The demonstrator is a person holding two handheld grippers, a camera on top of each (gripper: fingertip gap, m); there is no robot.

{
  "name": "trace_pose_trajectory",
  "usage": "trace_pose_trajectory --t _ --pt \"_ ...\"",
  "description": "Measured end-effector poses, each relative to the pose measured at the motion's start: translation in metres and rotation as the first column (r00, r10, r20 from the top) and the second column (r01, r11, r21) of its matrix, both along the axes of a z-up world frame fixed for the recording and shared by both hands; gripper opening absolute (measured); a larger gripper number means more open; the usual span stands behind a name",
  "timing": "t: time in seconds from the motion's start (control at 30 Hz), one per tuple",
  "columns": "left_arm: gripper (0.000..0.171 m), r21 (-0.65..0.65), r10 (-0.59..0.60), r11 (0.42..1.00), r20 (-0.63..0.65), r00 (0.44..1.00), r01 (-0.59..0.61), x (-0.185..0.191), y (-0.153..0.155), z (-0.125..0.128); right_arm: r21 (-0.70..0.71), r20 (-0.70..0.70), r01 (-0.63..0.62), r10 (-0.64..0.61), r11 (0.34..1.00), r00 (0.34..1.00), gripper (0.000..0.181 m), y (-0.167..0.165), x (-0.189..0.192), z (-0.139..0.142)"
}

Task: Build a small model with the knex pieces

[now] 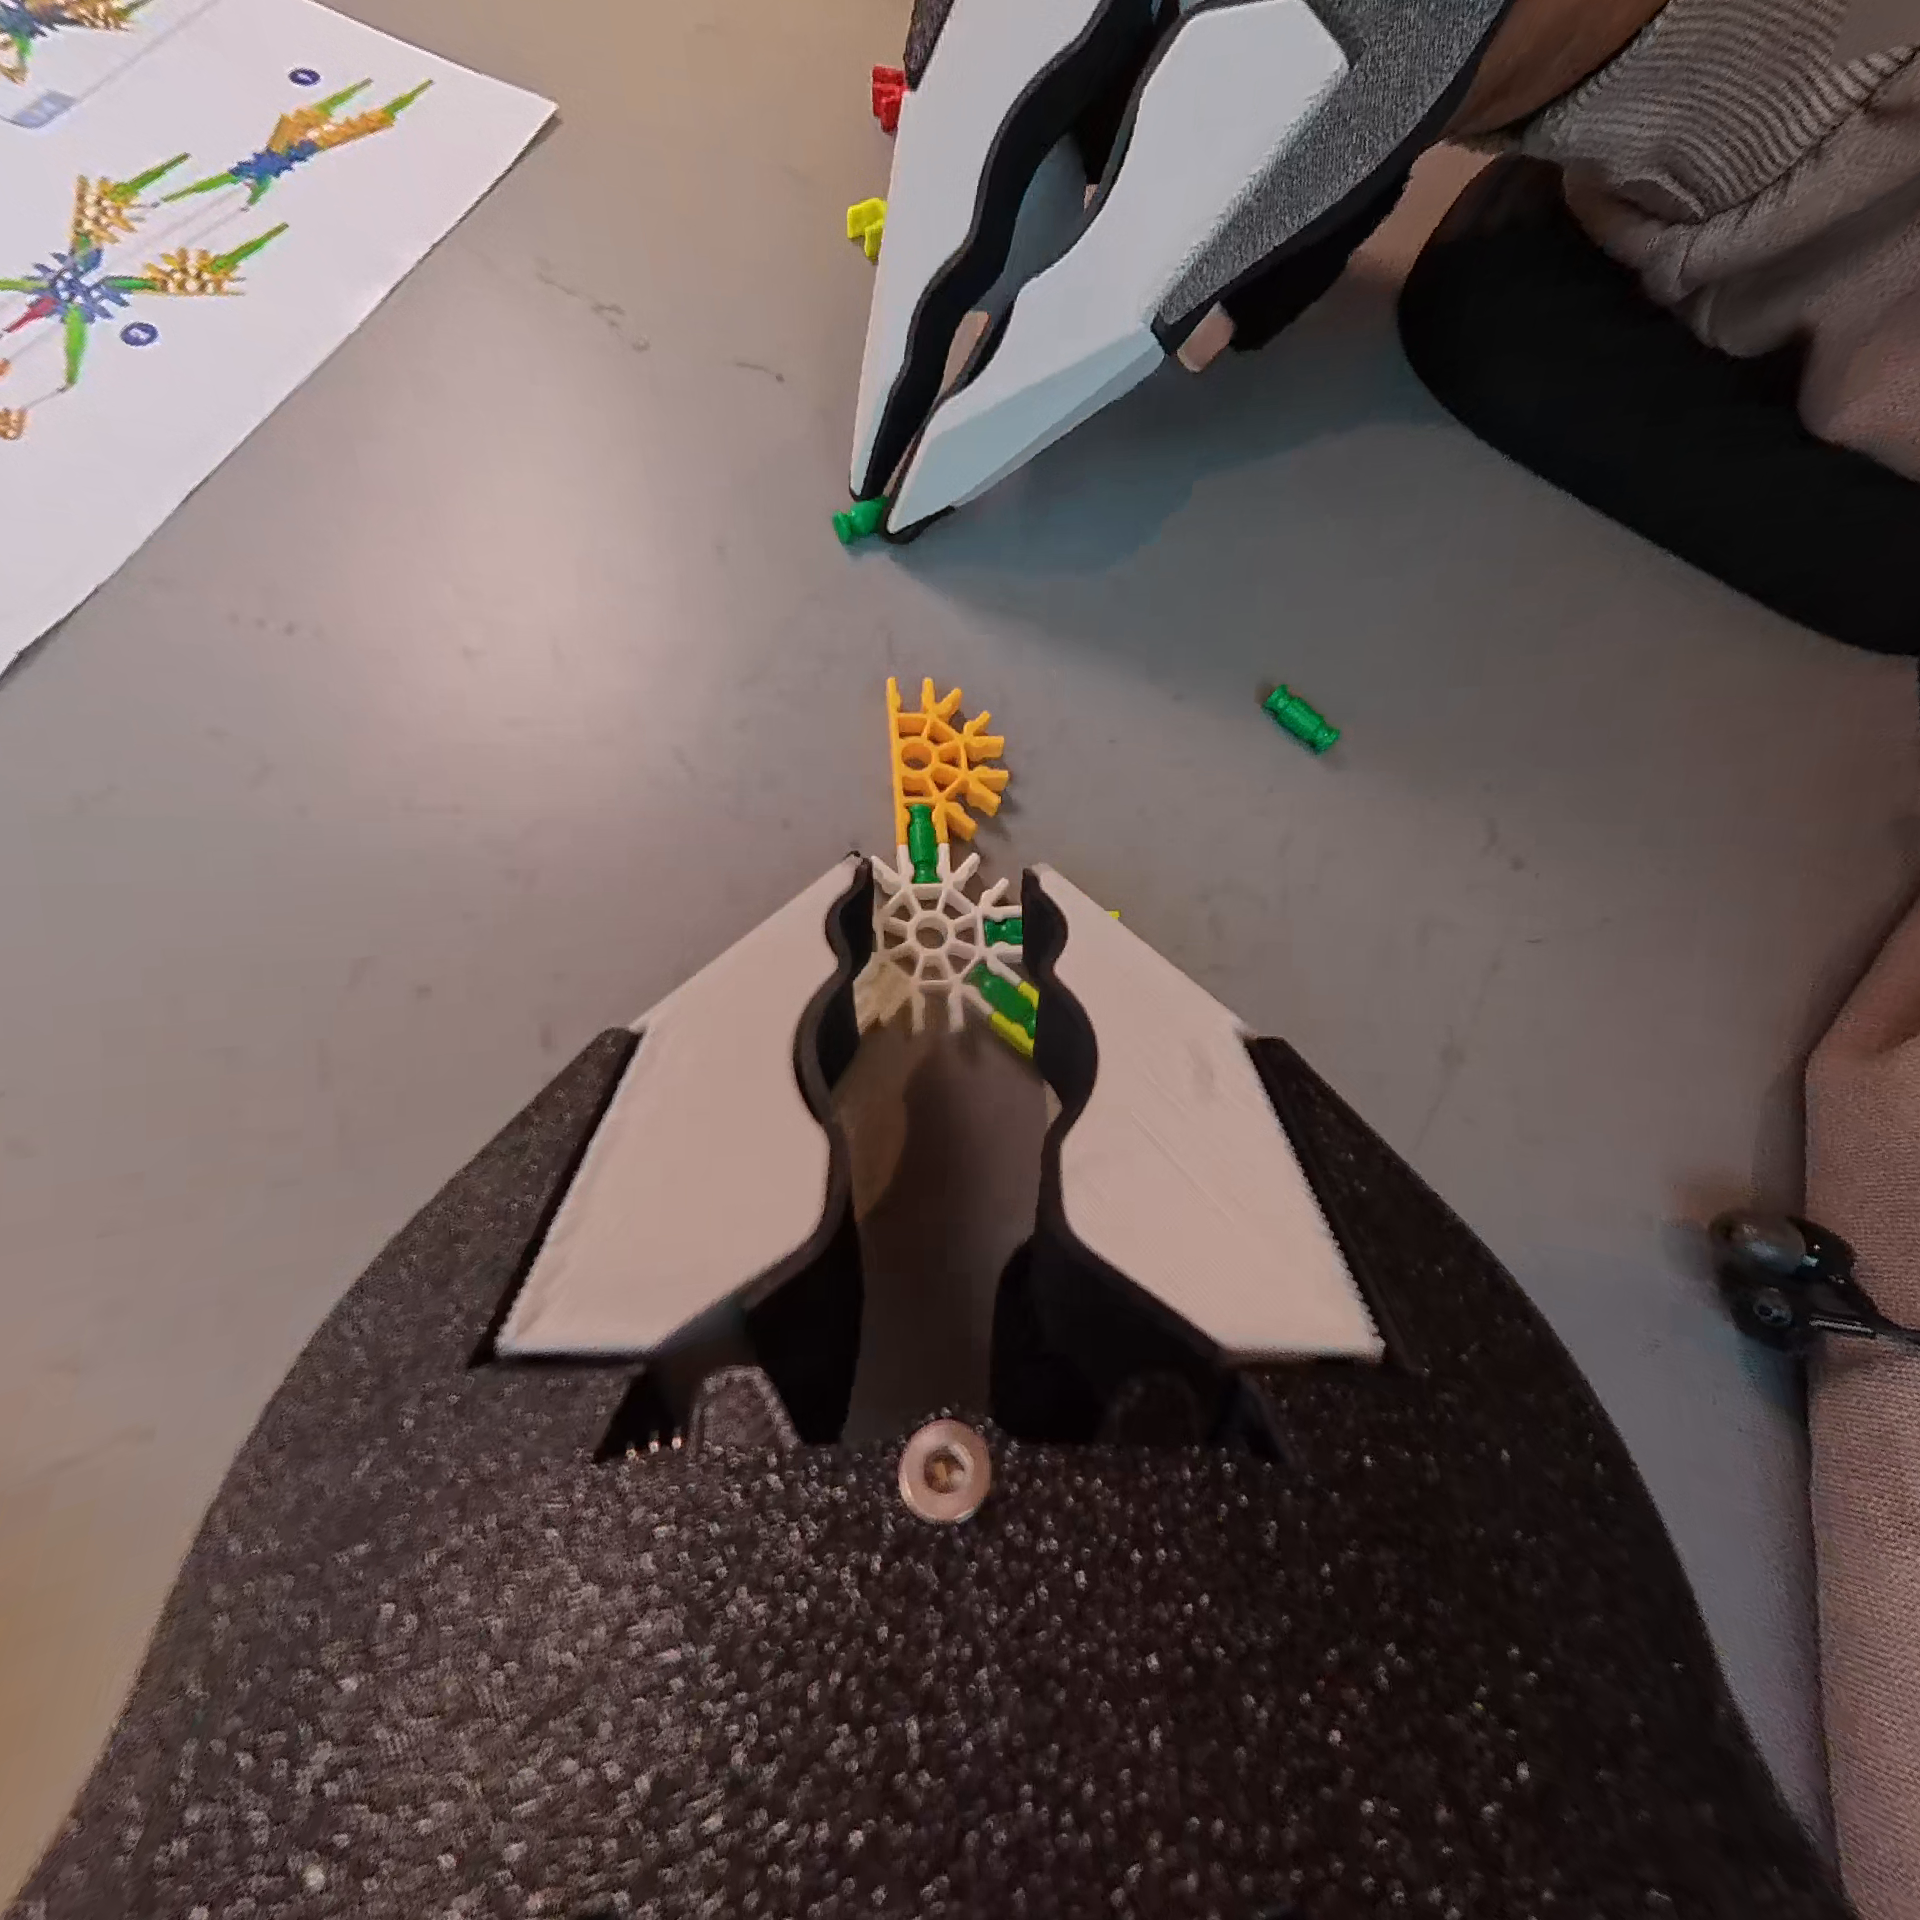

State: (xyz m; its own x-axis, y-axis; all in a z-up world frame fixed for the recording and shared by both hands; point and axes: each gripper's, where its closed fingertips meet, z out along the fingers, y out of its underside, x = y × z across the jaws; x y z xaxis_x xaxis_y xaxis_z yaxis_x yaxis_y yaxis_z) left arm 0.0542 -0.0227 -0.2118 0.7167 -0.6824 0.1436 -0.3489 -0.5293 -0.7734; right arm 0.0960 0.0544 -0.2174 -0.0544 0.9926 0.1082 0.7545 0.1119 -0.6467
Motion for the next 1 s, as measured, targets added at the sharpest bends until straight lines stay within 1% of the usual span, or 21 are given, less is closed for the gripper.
trace_pose_trajectory --t 0.03,0.13,0.27,0.4,0.43,0.57,0.63,0.67,0.73,0.77,0.83,1.0 --pt "0.027 0.002 -0.002 1.0 -0.008 1.0 0.002 0.0 0.0 0.0 0.002 -0.002 -0.006 0.006 1.0 1.0 0.005 -0.001 0.0 0.0" --pt "0.016 -0.003 -0.014 1.0 -0.011 1.0 0.014 0.0 -0.004 -0.001 -0.013 -0.028 -0.029 0.029 0.999 0.999 0.005 -0.007 -0.002 0.003" --pt "0.008 -0.001 -0.014 1.0 -0.02 1.0 0.014 -0.002 -0.007 -0.002 0.004 -0.076 -0.051 0.051 0.999 0.996 0.005 -0.012 -0.008 0.011" --pt "0.007 -0.005 -0.007 1.0 -0.02 1.0 0.007 -0.003 -0.009 -0.002 -0.001 -0.111 -0.058 0.057 0.998 0.992 0.005 -0.017 -0.012 0.017" --pt "0.007 -0.005 -0.008 1.0 -0.019 1.0 0.008 -0.002 -0.01 -0.001 -0.002 -0.112 -0.061 0.06 0.998 0.992 0.005 -0.018 -0.012 0.017" --pt "0.018 0.014 -0.031 0.999 0.045 0.998 0.03 -0.002 -0.013 0.01 -0.02 -0.123 -0.08 0.077 0.997 0.989 0.005 -0.025 -0.013 0.019" --pt "0.025 0.034 -0.031 0.999 0.053 0.998 0.029 -0.006 -0.012 0.015 -0.024 -0.129 -0.086 0.083 0.996 0.988 0.005 -0.027 -0.013 0.021" --pt "0.029 0.037 -0.034 0.999 0.042 0.999 0.032 -0.009 -0.012 0.014 -0.024 -0.132 -0.089 0.085 0.996 0.988 0.005 -0.028 -0.014 0.022" --pt "0.039 0.0 -0.058 0.998 -0.002 0.998 0.058 -0.013 -0.015 0.003 -0.025 -0.133 -0.095 0.09 0.995 0.987 0.005 -0.03 -0.014 0.022" --pt "0.04 -0.023 -0.073 0.997 -0.022 0.997 0.073 -0.014 -0.018 -0.003 -0.025 -0.131 -0.097 0.093 0.995 0.987 0.005 -0.03 -0.014 0.021" --pt "0.036 -0.04 -0.099 0.994 -0.008 0.995 0.099 -0.01 -0.023 -0.005 -0.025 -0.125 -0.101 0.097 0.995 0.987 0.005 -0.031 -0.014 0.019" --pt "0.031 -0.034 -0.088 0.996 -0.023 0.996 0.087 -0.008 -0.022 -0.004 -0.022 -0.122 -0.103 0.1 0.994 0.988 0.005 -0.033 -0.014 0.018"
